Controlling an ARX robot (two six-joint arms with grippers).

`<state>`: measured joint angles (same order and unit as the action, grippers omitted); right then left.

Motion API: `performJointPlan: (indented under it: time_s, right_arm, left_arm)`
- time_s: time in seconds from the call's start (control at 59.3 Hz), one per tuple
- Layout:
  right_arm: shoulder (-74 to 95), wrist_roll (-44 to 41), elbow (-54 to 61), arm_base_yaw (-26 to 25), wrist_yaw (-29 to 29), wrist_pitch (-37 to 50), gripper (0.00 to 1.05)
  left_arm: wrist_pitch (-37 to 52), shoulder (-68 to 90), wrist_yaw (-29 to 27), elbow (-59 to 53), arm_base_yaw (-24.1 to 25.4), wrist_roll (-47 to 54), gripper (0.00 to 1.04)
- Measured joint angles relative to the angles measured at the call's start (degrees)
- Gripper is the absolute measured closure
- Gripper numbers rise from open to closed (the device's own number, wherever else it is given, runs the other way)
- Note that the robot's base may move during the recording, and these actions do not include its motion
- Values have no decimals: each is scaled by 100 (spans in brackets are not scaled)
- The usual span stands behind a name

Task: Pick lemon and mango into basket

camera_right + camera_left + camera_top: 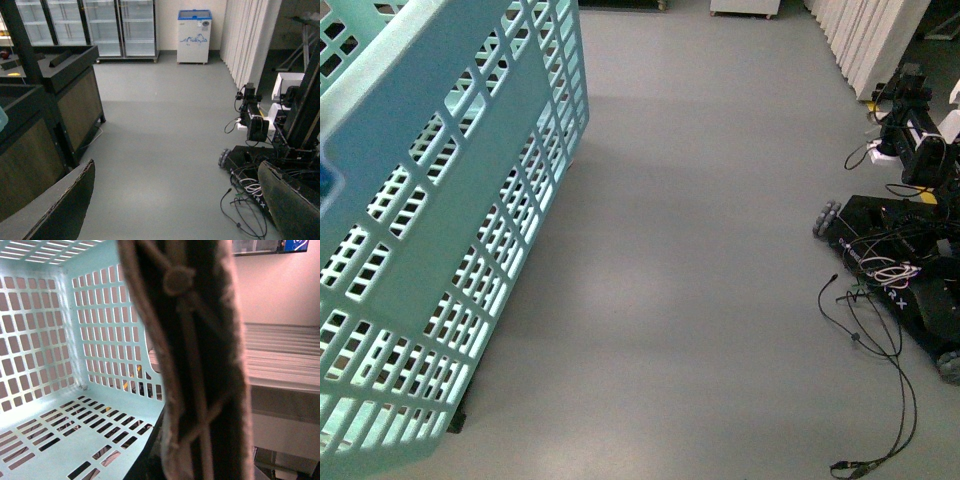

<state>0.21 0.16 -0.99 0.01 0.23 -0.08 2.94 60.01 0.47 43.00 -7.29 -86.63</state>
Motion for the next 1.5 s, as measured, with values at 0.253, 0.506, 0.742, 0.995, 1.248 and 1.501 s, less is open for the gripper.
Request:
performJointPlan:
  time_s: [0.253, 0.506, 0.742, 0.995, 1.248, 1.501]
  right_arm:
    - [0, 0, 2, 0, -4, 0, 9]
    - [2, 0, 2, 0, -13, 2, 9]
    - [-2, 0, 0, 0, -13, 0, 9]
    - [-4, -2, 0, 2, -4, -2, 9]
    - [-4, 0, 2, 2, -15, -2, 9]
    - [-7, 0, 0, 2, -17, 0, 9]
  left_arm:
    - [-2, 0, 31, 2, -17, -24, 100]
    - [-4, -2, -4, 15, -15, 0, 100]
    - [-4, 0, -4, 15, -15, 2, 100]
    - [-2, 0, -7, 20, -15, 4, 100]
    - [-7, -2, -7, 24, -15, 2, 100]
    - [-7, -2, -7, 24, -11, 4, 100]
